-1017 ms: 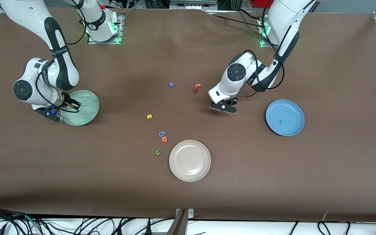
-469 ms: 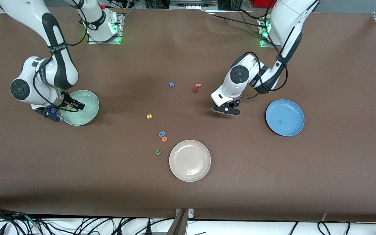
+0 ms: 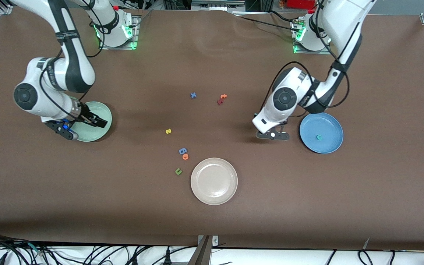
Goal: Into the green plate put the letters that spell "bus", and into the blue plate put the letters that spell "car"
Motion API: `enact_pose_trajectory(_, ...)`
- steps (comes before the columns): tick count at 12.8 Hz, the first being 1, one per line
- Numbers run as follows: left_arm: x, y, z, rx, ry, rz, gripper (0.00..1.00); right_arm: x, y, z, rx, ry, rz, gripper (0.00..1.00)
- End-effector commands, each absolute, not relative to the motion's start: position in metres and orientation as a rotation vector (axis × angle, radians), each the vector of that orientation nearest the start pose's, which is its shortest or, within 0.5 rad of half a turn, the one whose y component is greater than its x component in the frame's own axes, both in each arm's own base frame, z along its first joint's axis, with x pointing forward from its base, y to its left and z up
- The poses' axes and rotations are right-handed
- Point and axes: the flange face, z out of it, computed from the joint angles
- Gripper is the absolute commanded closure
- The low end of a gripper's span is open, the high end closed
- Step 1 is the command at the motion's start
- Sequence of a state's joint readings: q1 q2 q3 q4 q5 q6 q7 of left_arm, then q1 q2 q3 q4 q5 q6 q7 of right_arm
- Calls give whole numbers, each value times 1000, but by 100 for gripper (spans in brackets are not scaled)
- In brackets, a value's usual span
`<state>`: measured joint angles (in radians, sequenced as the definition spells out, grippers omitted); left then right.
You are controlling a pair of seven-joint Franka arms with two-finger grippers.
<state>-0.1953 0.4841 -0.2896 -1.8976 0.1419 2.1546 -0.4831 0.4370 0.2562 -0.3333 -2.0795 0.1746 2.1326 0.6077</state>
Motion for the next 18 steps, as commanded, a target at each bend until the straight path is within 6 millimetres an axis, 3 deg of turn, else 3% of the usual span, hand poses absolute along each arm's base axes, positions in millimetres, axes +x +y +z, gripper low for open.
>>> enact_pose_trajectory(1,574,-214,263,-3032,254,432,89,570,132,301,-2923,1156,270,1)
enact_pose_trajectory(3,587,-161,264,-3039,355,486,89,576,177,299,-2864,1294,250,1)
enact_pose_trajectory(5,593,-127,261,-3046,378,511,90,578,223,288,-2786,1411,218,1)
enact_pose_trajectory(7,595,-107,252,-3045,372,529,91,578,258,266,-2703,1491,162,1)
enact_pose_trajectory(10,595,-90,235,-3008,416,561,90,579,289,236,-2629,1537,76,1)
enact_pose_trajectory(11,596,-78,227,-3009,405,576,68,580,299,226,-2604,1558,58,1)
enact_pose_trajectory(12,596,-73,225,-3008,419,581,7,579,309,216,-2600,1556,49,1)
enact_pose_trajectory(13,597,-73,226,-3008,428,579,0,577,313,211,-2600,1549,43,1)
enact_pose_trajectory(14,598,-74,228,-3013,419,571,0,573,318,207,-2611,1541,49,1)
enact_pose_trajectory(16,598,-92,230,-3025,396,550,0,563,325,198,-2634,1536,69,1)
enact_pose_trajectory(18,598,-125,230,-3097,242,484,0,557,332,185,-2639,1555,79,3)
